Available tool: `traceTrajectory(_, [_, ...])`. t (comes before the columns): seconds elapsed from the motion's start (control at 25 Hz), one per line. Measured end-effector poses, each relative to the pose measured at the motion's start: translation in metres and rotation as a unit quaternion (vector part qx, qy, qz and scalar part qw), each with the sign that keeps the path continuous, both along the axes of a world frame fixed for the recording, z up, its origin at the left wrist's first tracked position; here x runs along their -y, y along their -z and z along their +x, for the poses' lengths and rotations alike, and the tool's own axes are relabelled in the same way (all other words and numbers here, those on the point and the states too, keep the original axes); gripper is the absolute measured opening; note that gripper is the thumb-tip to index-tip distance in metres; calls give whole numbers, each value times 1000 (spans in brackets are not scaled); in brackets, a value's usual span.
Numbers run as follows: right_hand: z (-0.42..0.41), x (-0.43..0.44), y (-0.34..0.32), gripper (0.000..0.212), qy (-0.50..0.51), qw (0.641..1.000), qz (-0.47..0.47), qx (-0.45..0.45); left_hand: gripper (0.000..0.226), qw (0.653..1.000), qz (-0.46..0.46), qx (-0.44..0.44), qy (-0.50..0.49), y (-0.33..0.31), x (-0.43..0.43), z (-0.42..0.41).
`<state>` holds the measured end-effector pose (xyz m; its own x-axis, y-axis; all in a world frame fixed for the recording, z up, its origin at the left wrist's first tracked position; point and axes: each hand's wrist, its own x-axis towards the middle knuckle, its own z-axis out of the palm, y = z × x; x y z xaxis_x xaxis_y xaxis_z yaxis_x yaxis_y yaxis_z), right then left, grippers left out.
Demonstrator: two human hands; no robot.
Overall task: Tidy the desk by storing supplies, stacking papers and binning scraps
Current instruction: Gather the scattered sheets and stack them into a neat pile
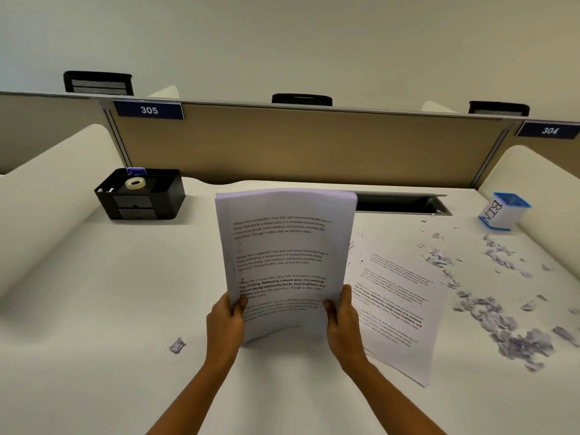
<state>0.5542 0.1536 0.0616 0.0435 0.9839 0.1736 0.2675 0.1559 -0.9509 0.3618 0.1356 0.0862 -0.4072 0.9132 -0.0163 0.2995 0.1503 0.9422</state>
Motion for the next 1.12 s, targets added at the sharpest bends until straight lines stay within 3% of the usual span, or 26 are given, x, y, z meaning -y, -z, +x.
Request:
traceTrajectory(0.12, [5, -6, -4, 26, 20, 996, 21, 79, 21, 995, 30, -95, 13, -8, -1, -7])
traceTrajectory(0.28, [20, -9, -9, 32, 20, 998, -24, 51, 19, 985, 28, -152, 78, -19, -3, -13])
traceTrajectory(0.44, [38, -7, -13, 32, 42, 997, -58, 9, 12, 996, -71, -16, 60, -18, -7, -12])
traceTrajectory(0.52, [52, -7, -12, 25, 161, 985, -56, 31, 9, 993, -104, 43, 46, -11, -6, -13])
traceTrajectory(0.56, [63, -8, -7, 25, 251, 962, -77, 73, 9, 990, -116, 64, 39, -6, -6, -15])
traceTrajectory(0.64, [87, -8, -1, 48, 392, 877, -208, 186, 9, 986, -133, 94, 27, 1, -3, -18])
traceTrajectory(0.68, [98, -5, 2, 66, 410, 835, -284, 232, 10, 985, -138, 104, 20, 3, -2, -20])
traceTrajectory(0.76, [109, 0, 5, 92, 399, 800, -348, 282, 12, 983, -139, 120, 10, 6, 1, -23])
traceTrajectory(0.92, [103, -1, 7, 93, 378, 800, -320, 339, 14, 980, -134, 149, 0, 9, 2, -21])
traceTrajectory(1.12, [105, -18, 2, 70, 341, 819, -383, 259, 16, 974, -140, 180, 3, 13, 3, -15])
